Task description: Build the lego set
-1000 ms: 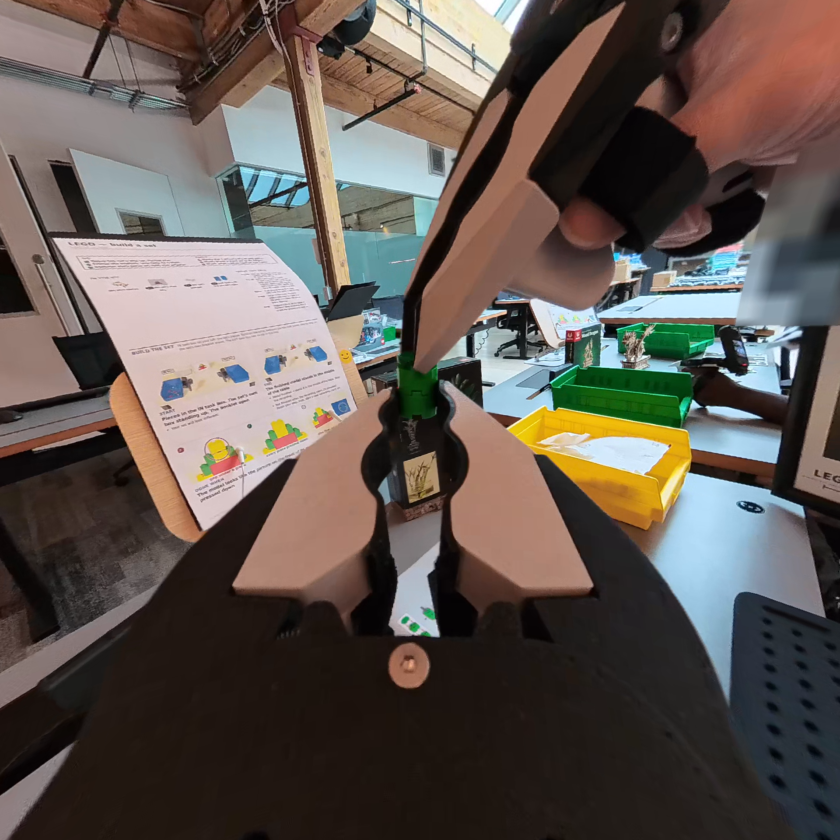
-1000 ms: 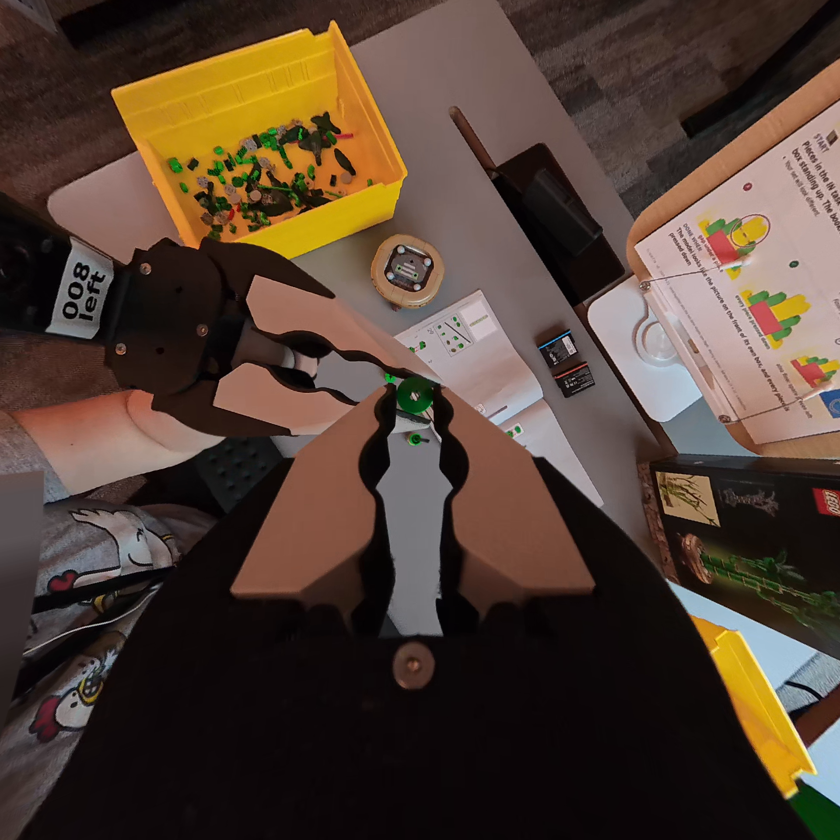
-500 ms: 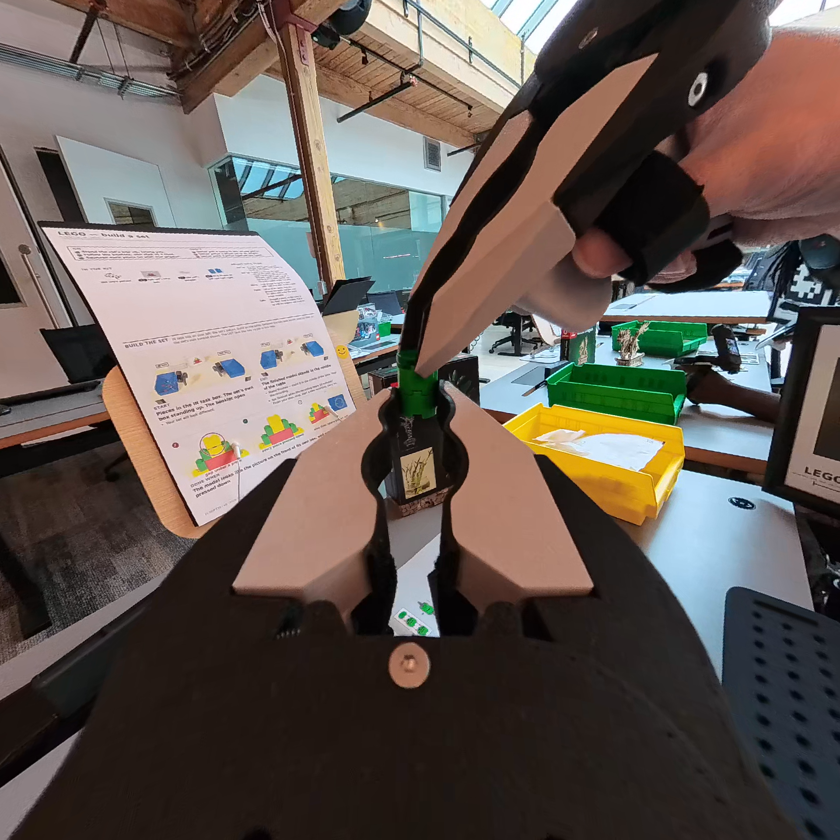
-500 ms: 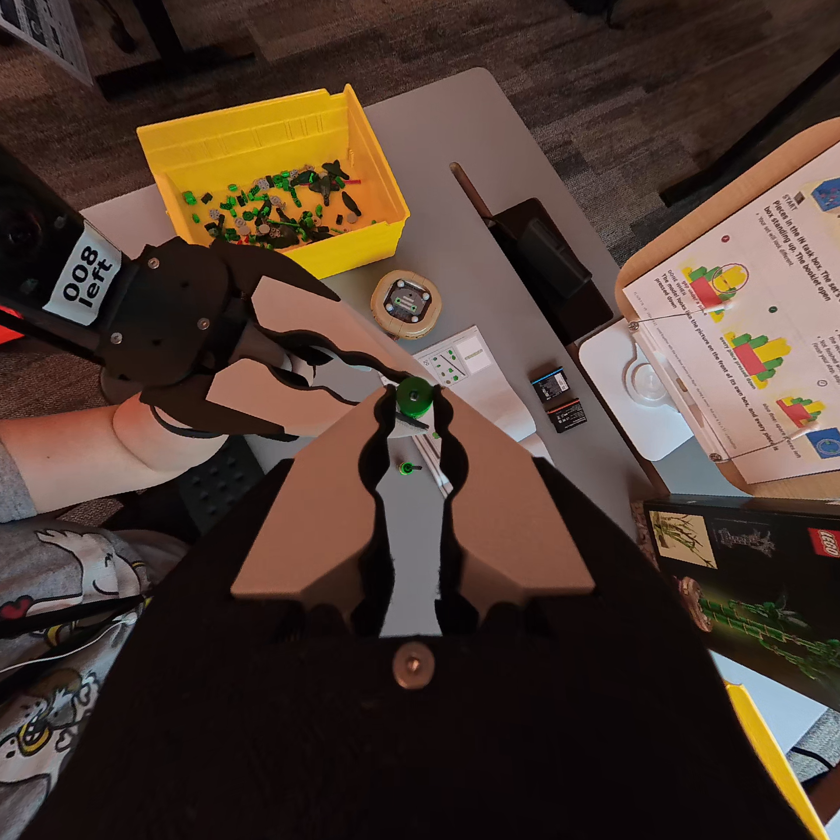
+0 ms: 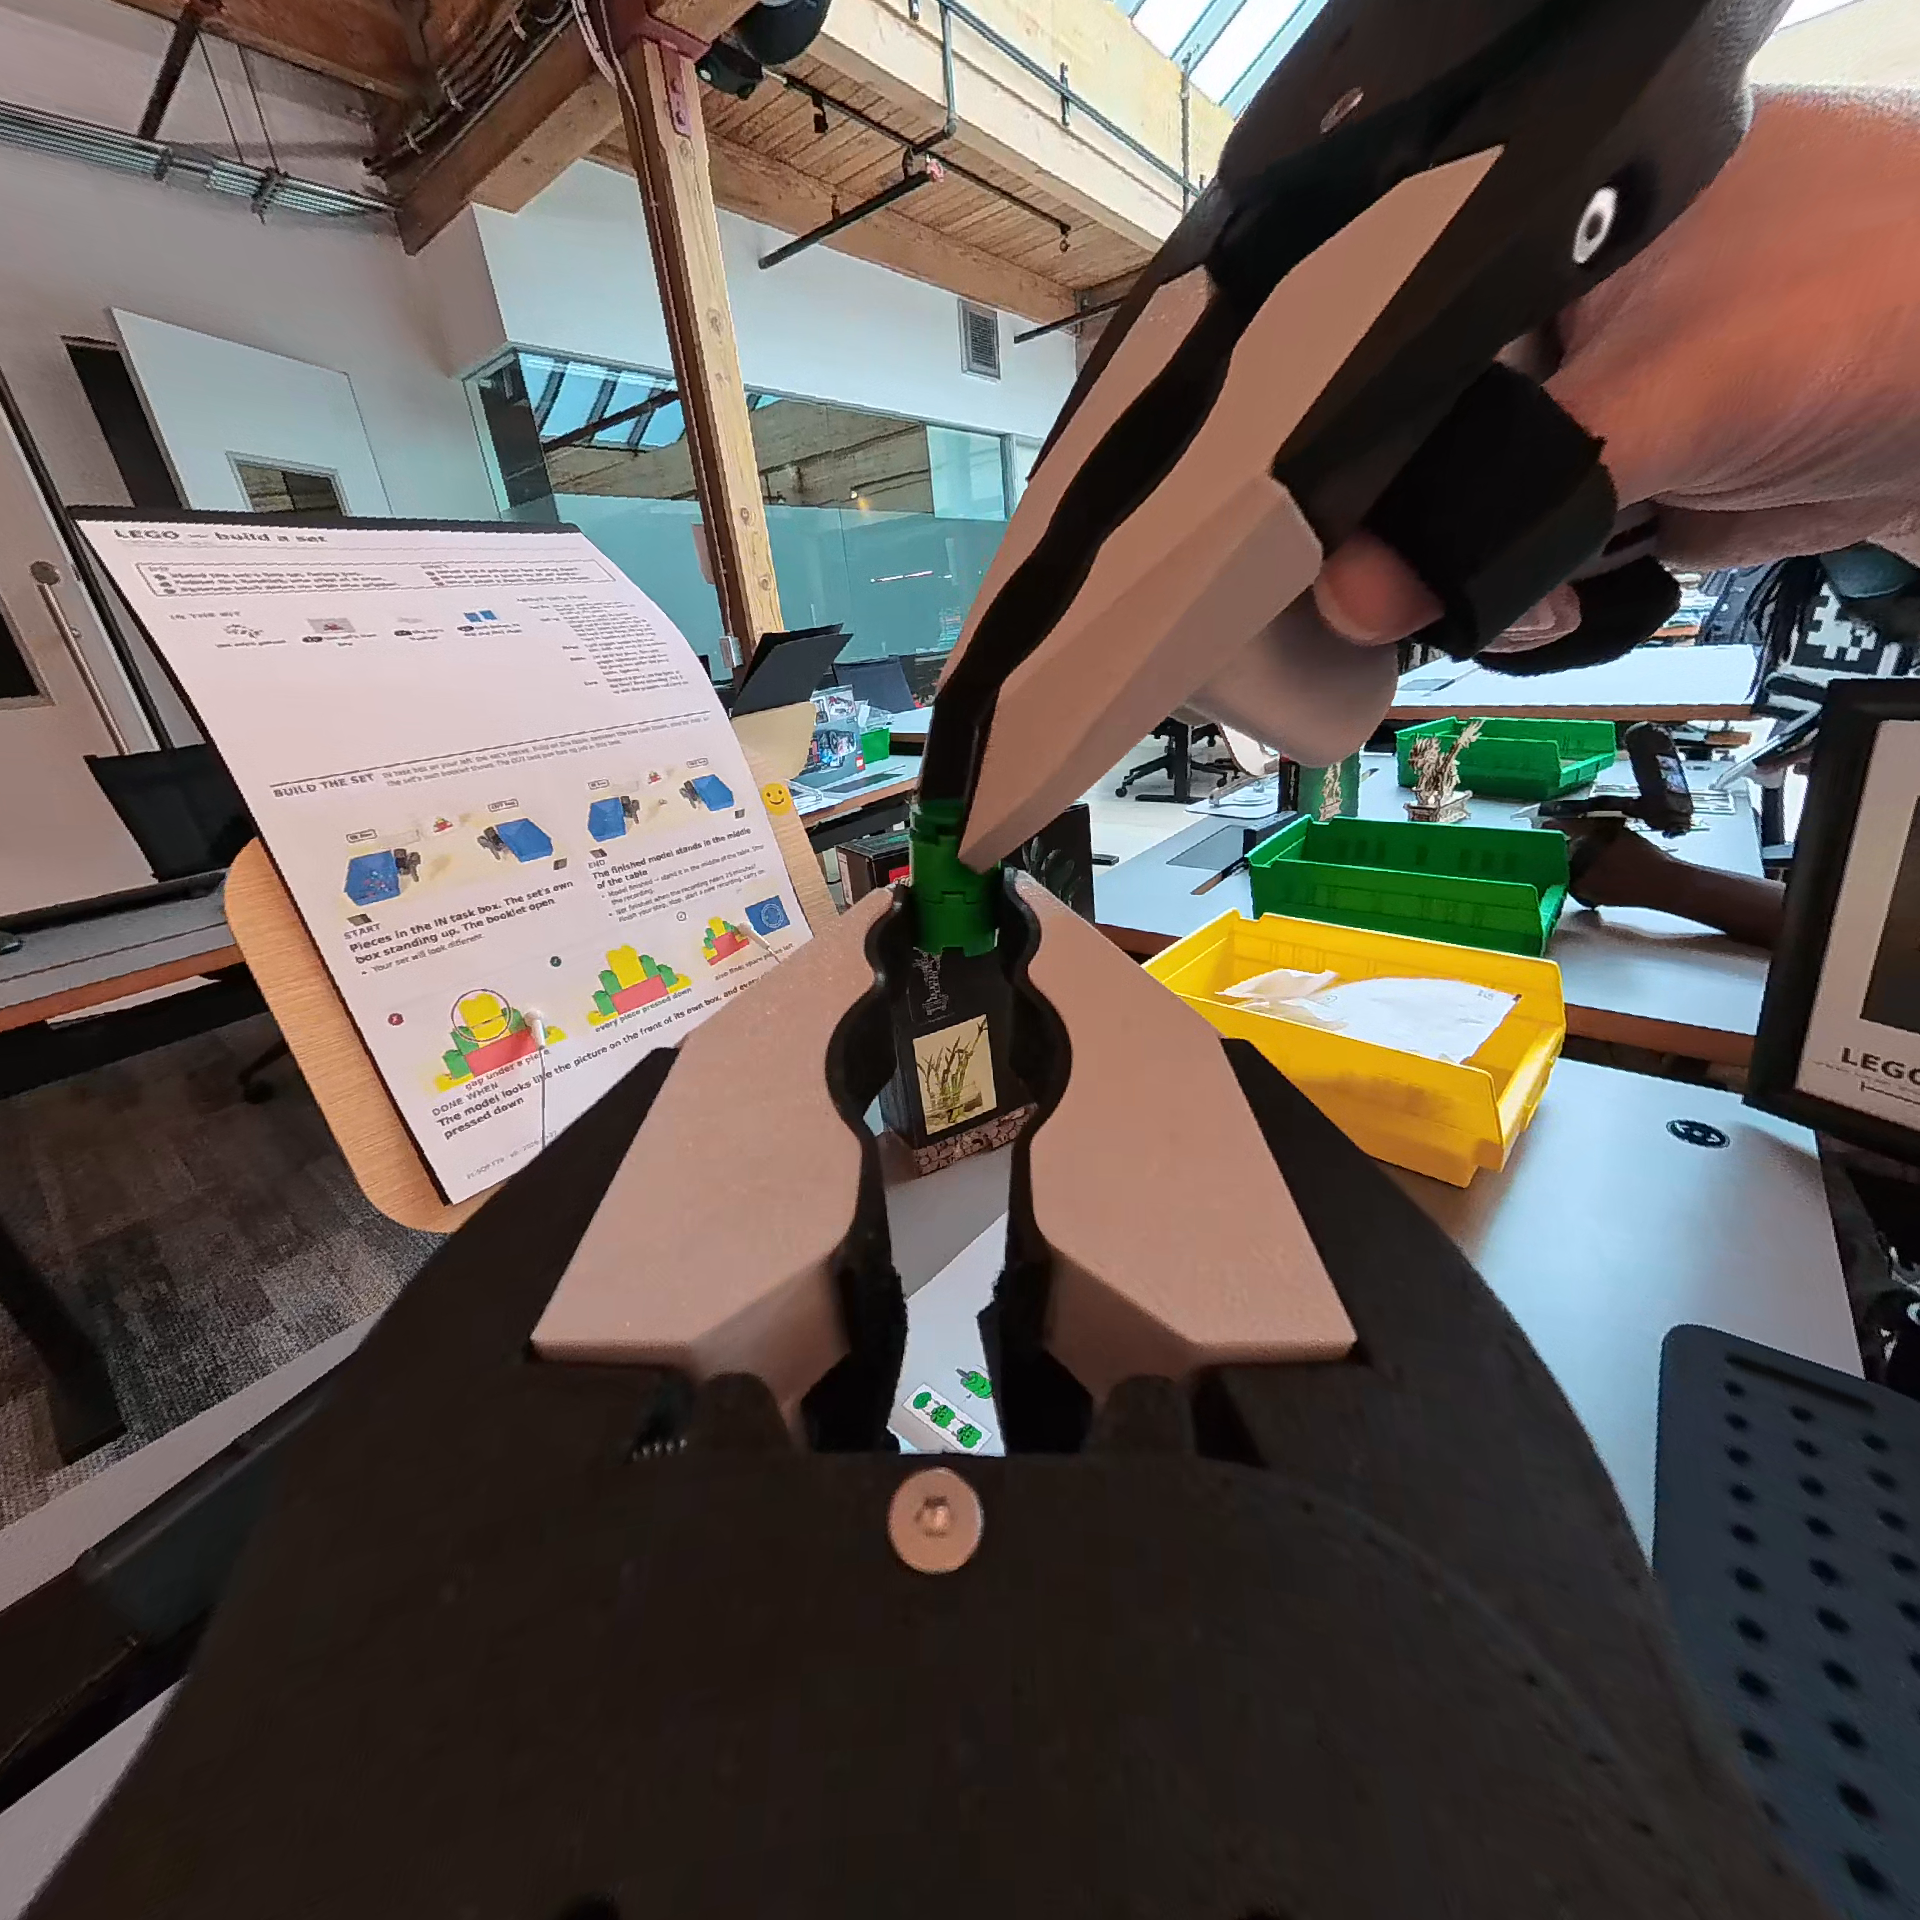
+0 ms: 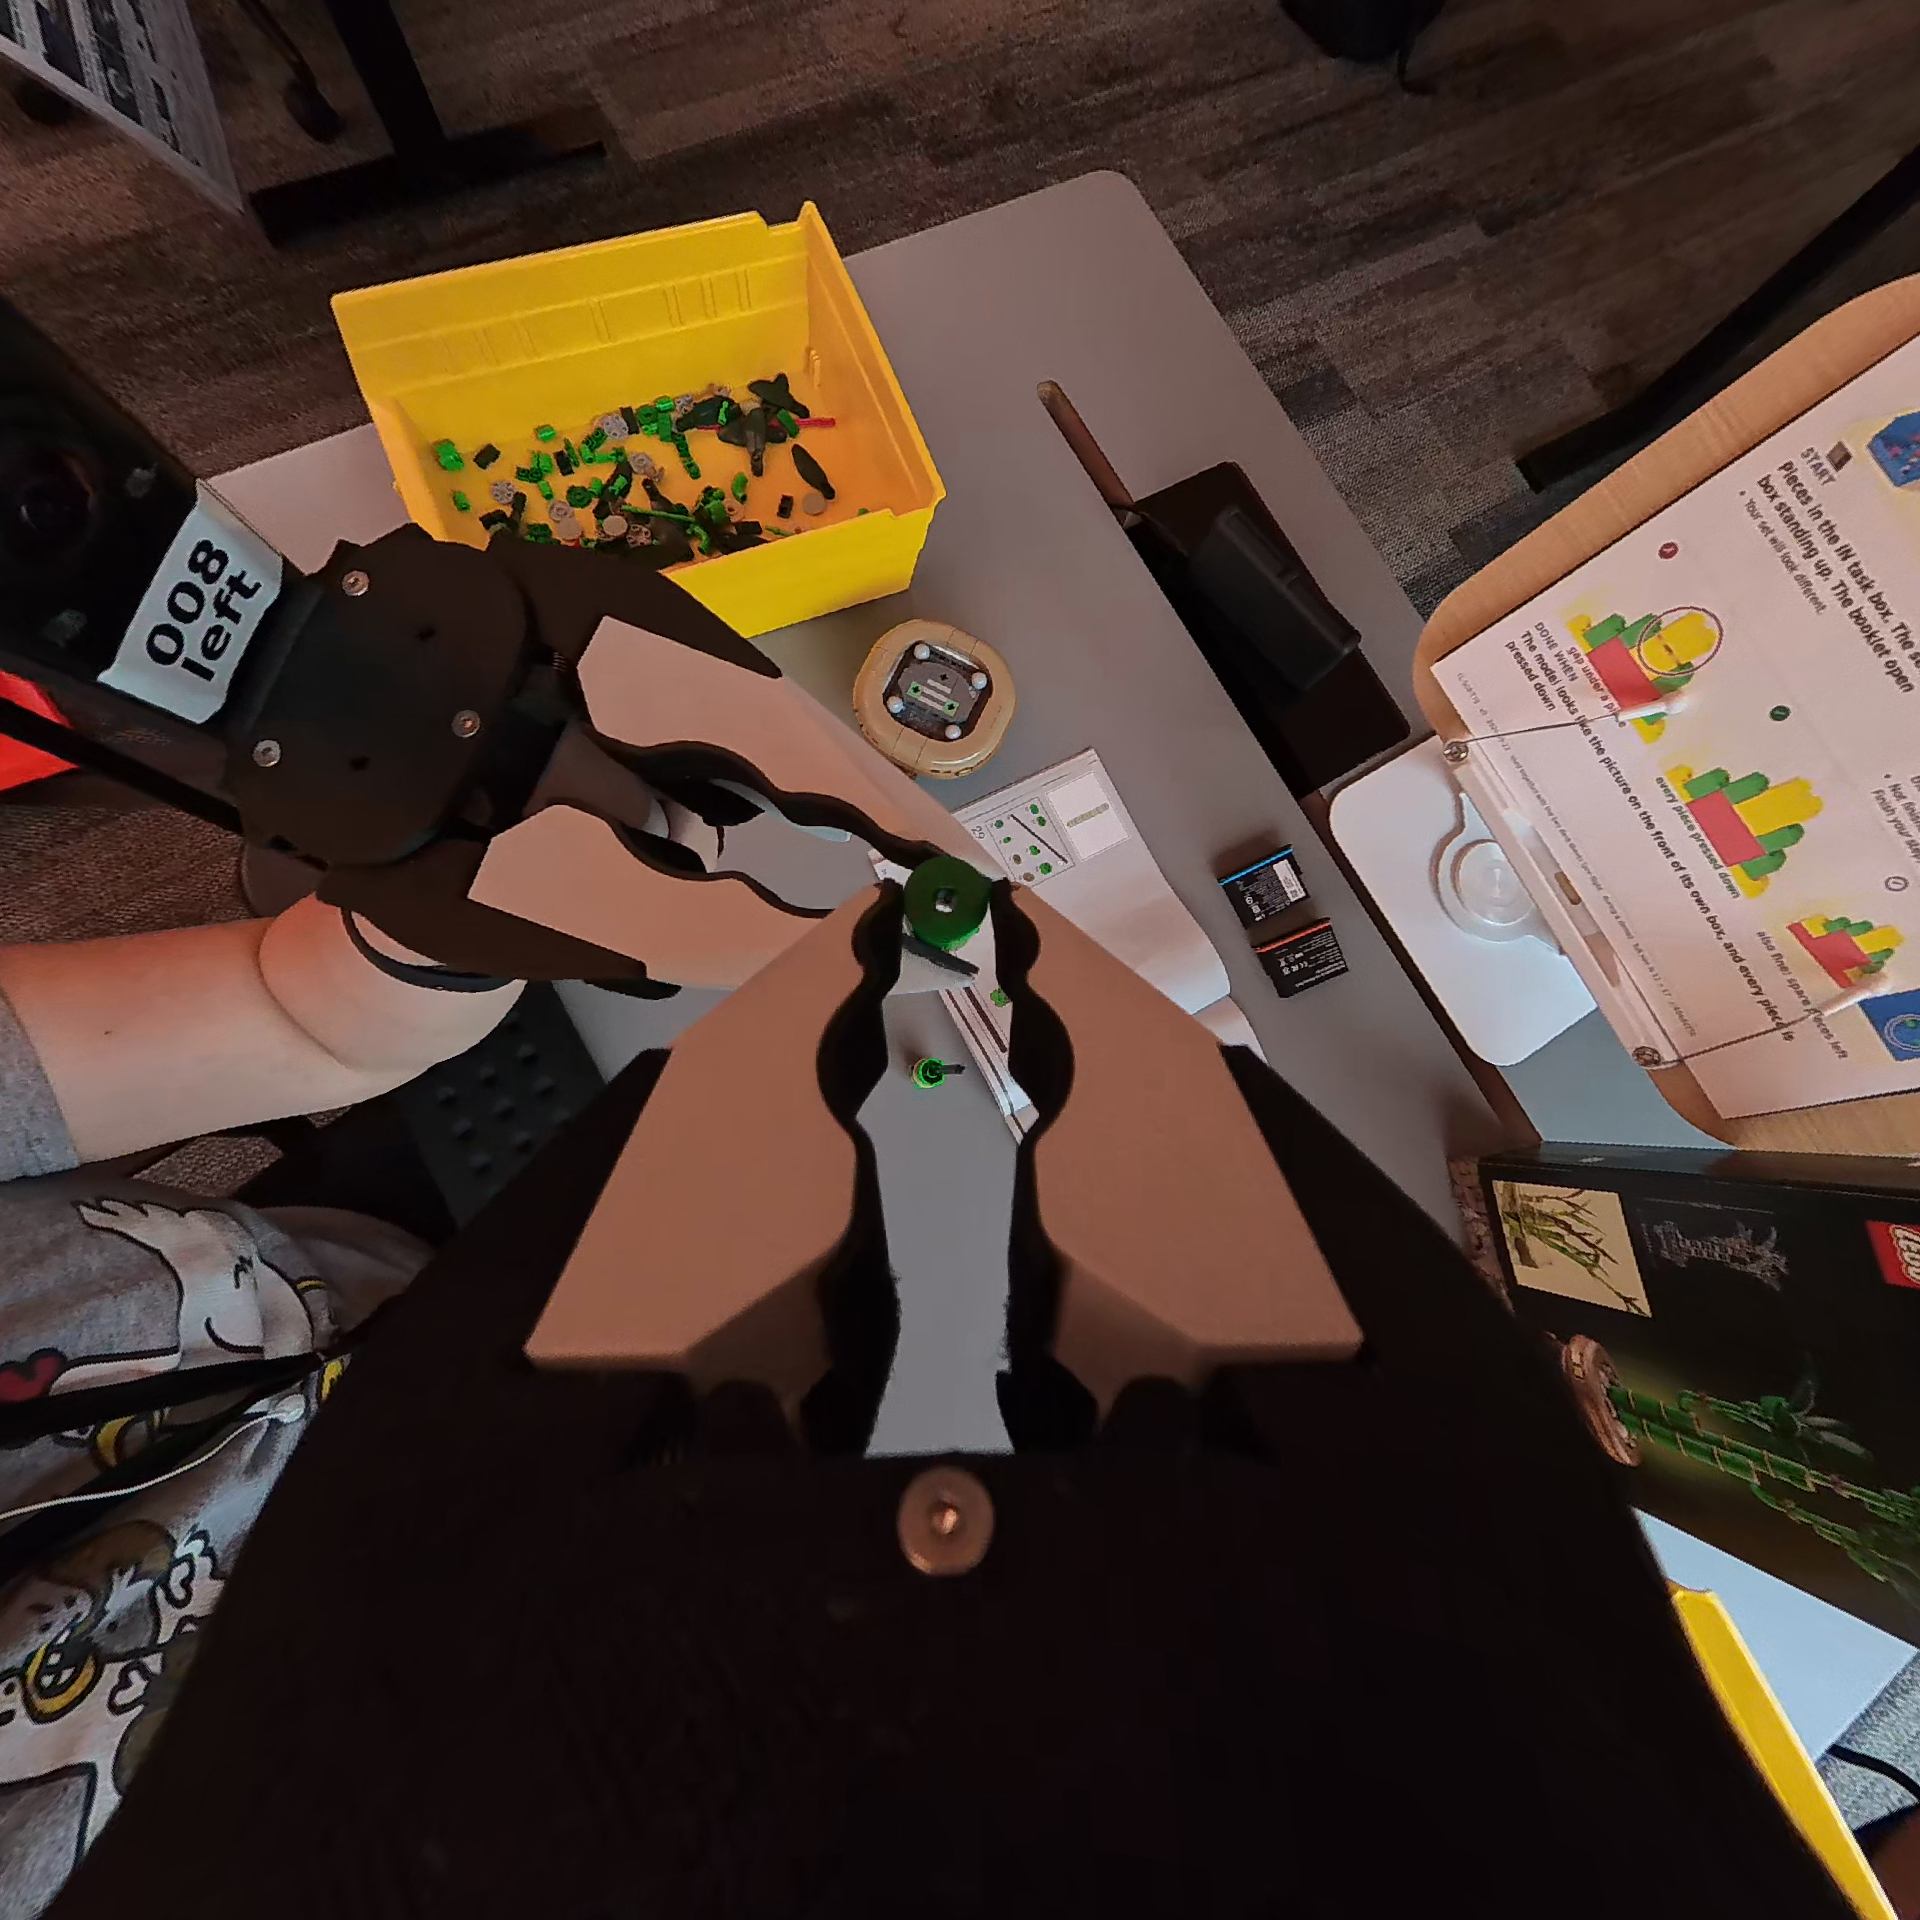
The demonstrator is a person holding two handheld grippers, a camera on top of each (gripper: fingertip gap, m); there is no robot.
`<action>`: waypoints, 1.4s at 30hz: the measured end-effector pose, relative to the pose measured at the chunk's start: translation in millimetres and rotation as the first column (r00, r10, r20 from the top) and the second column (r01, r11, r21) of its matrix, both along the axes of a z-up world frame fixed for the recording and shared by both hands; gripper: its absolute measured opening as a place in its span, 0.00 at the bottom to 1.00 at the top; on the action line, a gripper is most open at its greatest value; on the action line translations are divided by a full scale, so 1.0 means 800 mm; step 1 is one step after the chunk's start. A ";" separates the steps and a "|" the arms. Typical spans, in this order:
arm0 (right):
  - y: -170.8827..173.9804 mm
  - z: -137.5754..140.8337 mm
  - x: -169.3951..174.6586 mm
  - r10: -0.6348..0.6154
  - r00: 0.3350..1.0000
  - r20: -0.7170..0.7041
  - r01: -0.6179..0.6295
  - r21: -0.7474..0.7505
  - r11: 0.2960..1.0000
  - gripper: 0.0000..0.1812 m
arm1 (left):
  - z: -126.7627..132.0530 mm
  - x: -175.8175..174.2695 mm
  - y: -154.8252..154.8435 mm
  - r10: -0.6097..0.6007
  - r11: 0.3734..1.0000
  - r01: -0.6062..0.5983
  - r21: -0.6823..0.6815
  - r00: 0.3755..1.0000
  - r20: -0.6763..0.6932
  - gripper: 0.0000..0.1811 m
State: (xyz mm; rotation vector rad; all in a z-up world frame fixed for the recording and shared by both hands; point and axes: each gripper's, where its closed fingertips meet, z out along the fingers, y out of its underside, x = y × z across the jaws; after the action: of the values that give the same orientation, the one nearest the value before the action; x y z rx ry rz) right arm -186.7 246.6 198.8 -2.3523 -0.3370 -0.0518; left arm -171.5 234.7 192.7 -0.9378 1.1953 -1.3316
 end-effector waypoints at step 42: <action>-0.081 -0.014 -0.015 0.083 0.376 0.923 -0.664 0.206 0.719 0.40 | -0.014 -0.018 -0.047 -0.305 0.952 0.299 -0.064 0.945 -0.120 0.07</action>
State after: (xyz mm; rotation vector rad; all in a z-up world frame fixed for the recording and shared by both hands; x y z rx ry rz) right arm -198.9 181.9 188.0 -1.3709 -1.2253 -1.0364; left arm -186.1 196.7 181.4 -0.9088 1.4585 -1.5648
